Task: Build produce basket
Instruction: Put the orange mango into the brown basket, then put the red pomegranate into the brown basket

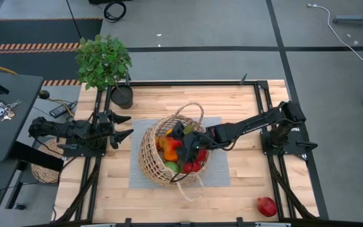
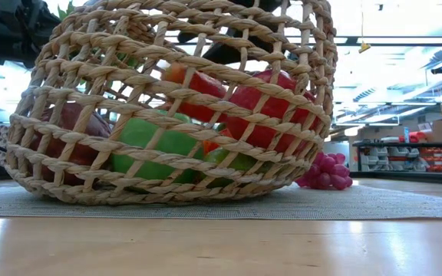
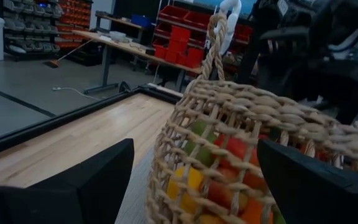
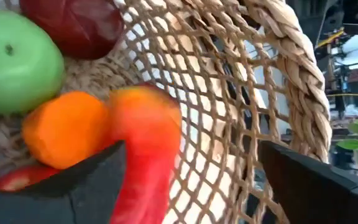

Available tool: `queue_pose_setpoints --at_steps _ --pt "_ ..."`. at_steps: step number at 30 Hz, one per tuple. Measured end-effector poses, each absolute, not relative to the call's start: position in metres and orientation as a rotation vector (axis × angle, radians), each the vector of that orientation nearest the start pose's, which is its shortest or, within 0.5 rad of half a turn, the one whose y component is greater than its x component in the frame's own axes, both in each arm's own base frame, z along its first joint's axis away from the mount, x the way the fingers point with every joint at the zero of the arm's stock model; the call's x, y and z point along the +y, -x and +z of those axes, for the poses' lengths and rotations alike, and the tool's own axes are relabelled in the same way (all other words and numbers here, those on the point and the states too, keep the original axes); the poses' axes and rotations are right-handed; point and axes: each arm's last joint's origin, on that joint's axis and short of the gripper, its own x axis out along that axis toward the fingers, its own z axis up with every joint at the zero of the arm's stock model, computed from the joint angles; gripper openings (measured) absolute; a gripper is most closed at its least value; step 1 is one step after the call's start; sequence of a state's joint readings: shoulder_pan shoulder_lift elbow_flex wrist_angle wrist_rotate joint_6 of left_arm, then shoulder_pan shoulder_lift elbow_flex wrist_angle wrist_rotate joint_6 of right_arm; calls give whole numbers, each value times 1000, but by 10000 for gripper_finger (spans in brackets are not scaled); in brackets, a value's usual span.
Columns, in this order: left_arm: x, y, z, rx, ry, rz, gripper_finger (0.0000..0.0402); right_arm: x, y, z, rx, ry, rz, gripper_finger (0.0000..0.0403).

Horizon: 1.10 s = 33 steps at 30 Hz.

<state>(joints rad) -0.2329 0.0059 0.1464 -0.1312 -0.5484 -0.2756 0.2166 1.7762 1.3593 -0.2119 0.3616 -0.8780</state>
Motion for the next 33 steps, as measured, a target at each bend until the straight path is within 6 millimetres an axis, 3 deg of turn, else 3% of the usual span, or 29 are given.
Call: queue_pose_setpoints --at_steps 5,12,18,21,27,33 --pt "-4 -84 200 -56 279 311 348 73 -391 264 645 1008 74 395" --pt "-4 -84 200 -56 279 312 348 76 -361 326 448 871 -9 381" --pt "-4 -84 200 -57 279 312 348 87 -314 372 333 502 99 380" --pt "-4 -84 200 -57 279 312 348 89 -290 382 365 263 204 380" --pt "-4 -84 200 -56 279 312 348 97 -256 380 581 -76 200 378" --pt "-4 -84 200 -57 279 312 348 135 -244 350 830 -170 154 357"
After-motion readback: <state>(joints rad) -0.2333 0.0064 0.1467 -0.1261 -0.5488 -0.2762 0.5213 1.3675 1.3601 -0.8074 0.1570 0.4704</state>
